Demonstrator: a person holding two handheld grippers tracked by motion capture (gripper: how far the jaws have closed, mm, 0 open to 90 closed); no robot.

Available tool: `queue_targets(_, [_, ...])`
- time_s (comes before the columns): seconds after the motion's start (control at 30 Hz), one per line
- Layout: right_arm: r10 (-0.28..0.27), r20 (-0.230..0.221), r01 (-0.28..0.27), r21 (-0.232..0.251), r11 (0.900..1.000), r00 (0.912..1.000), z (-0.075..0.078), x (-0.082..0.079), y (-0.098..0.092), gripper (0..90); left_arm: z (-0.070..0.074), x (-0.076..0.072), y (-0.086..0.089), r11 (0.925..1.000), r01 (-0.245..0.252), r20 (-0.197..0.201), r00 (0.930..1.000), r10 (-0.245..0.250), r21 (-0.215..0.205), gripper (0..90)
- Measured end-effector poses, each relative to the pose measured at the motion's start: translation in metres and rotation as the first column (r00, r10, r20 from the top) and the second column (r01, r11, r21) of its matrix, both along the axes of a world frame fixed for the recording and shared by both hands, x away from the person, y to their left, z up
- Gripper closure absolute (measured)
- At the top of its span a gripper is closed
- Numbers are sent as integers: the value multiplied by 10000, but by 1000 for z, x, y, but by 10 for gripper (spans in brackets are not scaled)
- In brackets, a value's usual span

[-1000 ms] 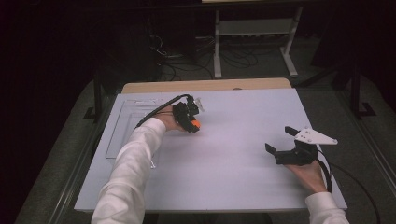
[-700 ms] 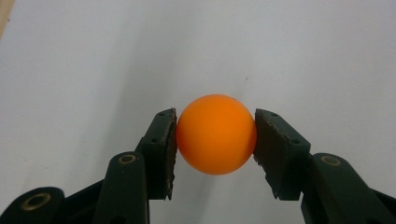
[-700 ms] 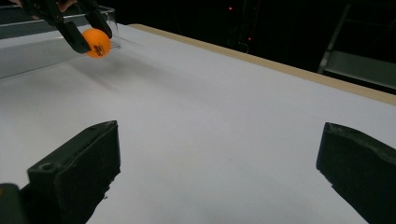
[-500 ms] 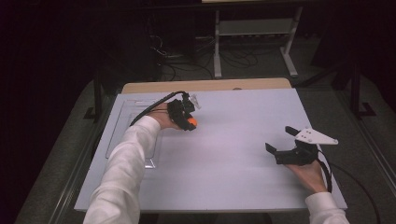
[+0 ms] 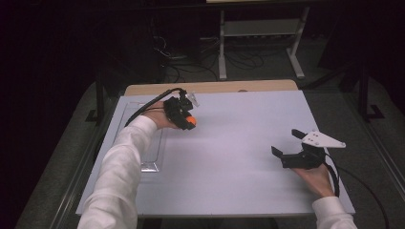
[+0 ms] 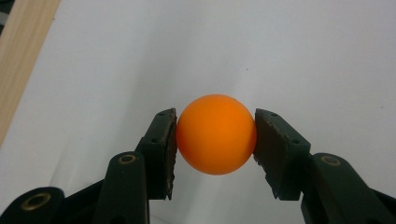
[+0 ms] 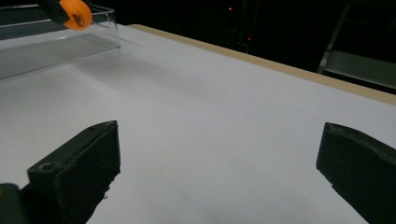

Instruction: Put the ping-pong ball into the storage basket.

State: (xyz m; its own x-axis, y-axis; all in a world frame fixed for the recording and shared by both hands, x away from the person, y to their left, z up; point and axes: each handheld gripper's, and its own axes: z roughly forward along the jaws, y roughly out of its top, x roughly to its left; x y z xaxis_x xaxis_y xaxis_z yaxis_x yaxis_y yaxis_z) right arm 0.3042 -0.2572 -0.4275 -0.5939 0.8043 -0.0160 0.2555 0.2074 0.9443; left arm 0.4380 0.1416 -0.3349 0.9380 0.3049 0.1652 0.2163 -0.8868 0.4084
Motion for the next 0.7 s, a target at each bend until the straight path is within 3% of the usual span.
queue_targets(0.7, [77, -77, -78, -65, 9999, 9999, -1, 0, 2, 0, 33, -23, 26, 9998, -175, 502, 9986, 179, -92, 509])
